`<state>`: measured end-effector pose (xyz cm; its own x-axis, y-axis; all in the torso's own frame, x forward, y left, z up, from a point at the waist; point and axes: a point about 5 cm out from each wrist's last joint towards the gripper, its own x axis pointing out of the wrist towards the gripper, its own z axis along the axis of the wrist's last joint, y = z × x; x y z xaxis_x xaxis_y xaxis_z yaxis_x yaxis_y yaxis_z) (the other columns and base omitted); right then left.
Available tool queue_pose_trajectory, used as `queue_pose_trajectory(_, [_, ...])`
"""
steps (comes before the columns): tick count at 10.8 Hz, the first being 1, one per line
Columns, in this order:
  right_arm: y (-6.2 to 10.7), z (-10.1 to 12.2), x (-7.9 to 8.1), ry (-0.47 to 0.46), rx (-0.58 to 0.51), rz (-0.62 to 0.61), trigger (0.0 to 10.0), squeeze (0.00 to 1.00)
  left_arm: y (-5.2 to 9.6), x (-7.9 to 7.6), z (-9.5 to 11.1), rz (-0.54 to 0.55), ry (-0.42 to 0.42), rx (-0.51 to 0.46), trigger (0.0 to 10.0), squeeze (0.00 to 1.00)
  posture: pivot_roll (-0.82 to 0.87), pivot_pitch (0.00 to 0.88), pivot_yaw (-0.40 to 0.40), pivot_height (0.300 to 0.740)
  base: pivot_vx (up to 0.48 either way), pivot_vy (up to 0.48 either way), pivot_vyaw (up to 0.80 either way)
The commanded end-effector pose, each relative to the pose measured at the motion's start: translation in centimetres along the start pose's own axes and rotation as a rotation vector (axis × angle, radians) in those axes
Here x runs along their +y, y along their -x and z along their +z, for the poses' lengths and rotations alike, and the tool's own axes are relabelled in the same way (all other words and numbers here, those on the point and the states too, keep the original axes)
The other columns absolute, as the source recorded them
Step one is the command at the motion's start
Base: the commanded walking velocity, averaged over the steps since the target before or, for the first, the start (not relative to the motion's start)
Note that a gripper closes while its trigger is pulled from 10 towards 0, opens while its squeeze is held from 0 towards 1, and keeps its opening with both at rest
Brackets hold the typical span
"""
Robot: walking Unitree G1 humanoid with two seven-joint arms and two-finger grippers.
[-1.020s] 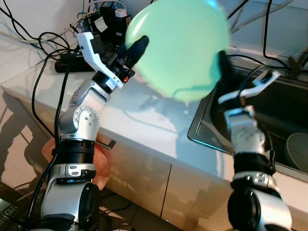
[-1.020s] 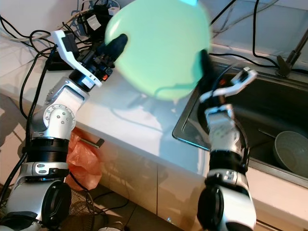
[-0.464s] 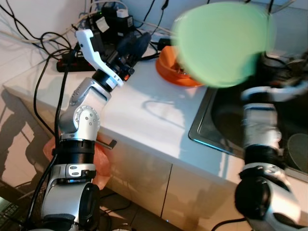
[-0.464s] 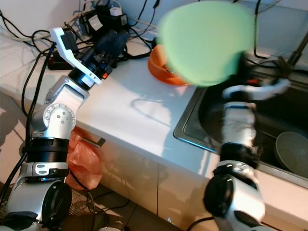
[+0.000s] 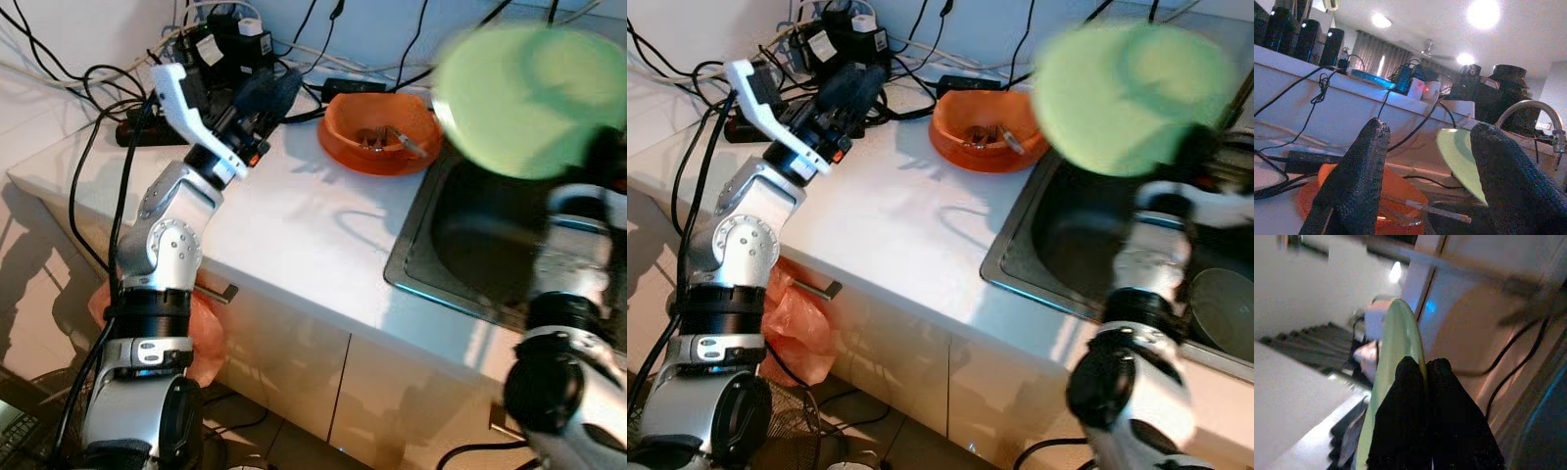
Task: Kitchen organization
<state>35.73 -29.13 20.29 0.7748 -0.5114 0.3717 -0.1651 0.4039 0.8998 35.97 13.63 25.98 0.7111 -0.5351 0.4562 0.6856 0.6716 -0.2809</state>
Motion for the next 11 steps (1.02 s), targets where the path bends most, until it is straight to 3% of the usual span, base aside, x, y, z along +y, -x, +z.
queue_pose_trajectory(1, [-0.8,1.1,1.1,0.016,-0.054,0.034,10.0,0.0,0.1,0.0,0.5,0.003,-0.015,-0.009,10.0,0.0,0.1,0.0,0.006,0.74,0.0,0.0,0.0])
queue_pose_trajectory(3, [-1.0,2.8,0.8,0.107,-0.103,0.028,10.0,0.0,0.8,0.5,0.2,0.037,-0.029,0.011,10.0,0.0,0.1,0.0,0.006,0.74,0.0,0.0,0.0])
queue_pose_trajectory(5, [-0.7,3.2,0.5,0.307,-0.092,0.043,10.0,0.0,1.3,0.9,0.0,0.069,-0.038,0.024,10.0,0.0,0.09,0.0,0.011,0.74,0.0,0.0,0.0])
queue_pose_trajectory(9, [-0.4,2.5,0.6,0.564,-0.028,0.09,10.0,0.0,1.9,1.4,-0.1,0.103,-0.068,0.044,10.0,0.0,0.09,0.0,0.006,0.74,0.0,0.0,0.0])
queue_pose_trajectory(11, [-0.5,2.4,1.0,0.71,-0.016,0.122,10.0,0.0,2.5,2.1,-0.4,0.14,-0.142,0.094,10.0,0.0,0.09,0.0,0.006,0.74,0.0,0.0,0.0])
